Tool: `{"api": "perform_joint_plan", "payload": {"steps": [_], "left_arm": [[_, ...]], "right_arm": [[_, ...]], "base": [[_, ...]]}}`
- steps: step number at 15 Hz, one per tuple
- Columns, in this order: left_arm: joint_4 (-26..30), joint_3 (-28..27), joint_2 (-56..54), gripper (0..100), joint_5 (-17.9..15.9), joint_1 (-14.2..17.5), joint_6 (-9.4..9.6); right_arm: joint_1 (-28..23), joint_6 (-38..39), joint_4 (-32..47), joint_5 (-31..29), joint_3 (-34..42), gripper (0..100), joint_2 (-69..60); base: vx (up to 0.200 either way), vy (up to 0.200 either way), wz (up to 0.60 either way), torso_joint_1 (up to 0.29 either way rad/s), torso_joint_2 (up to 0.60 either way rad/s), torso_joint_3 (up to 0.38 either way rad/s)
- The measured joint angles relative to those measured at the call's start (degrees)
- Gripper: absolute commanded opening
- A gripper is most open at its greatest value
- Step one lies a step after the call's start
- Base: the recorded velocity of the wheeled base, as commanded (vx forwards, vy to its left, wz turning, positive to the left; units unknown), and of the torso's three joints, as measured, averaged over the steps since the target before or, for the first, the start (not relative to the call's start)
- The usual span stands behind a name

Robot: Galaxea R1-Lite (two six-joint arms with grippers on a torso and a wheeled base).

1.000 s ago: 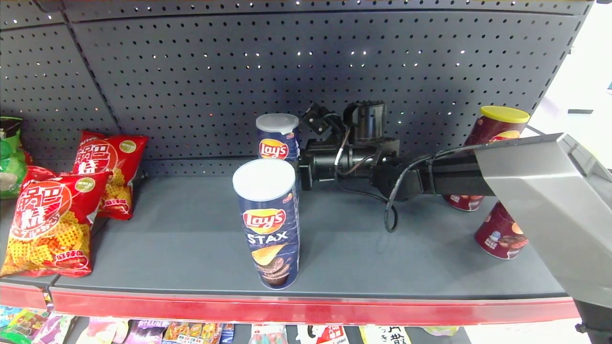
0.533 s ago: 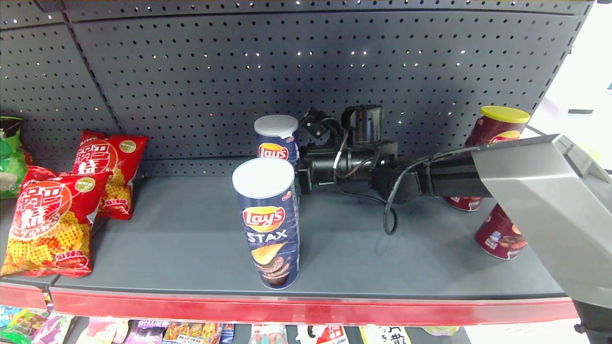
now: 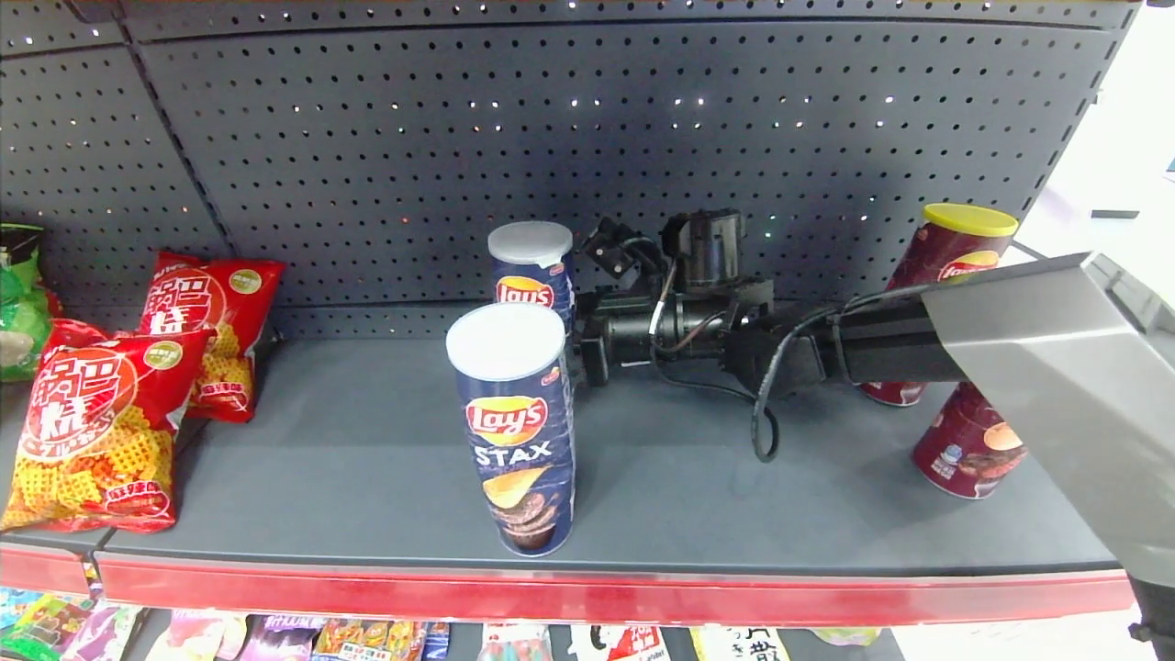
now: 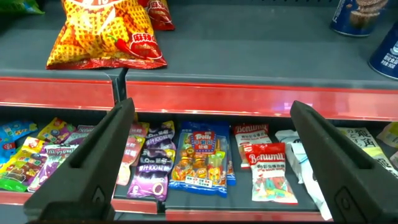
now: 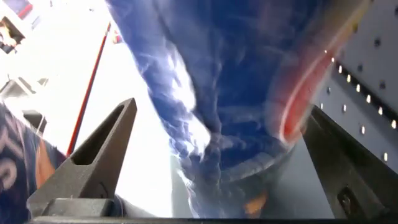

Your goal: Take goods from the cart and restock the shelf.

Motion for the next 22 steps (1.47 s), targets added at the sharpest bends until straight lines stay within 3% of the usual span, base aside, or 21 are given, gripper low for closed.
{"api": "perform_joint_plan", "payload": {"steps": [7, 22], "left_arm": [[0.0, 0.0, 0.0, 100, 0.0, 0.0, 0.0], [0.0, 0.0, 0.0, 100, 0.0, 0.0, 0.0]], "right_arm": [[-3.4, -2.4, 0.0, 0.1, 12.8, 100, -6.8], [-1.3, -2.6, -0.8, 0.1, 21.6, 100, -13.3]], "base": [[0.0, 0.0, 0.0, 0.0, 0.0, 0.0], [0.0, 0.0, 0.0, 0.0, 0.0, 0.0]]}}
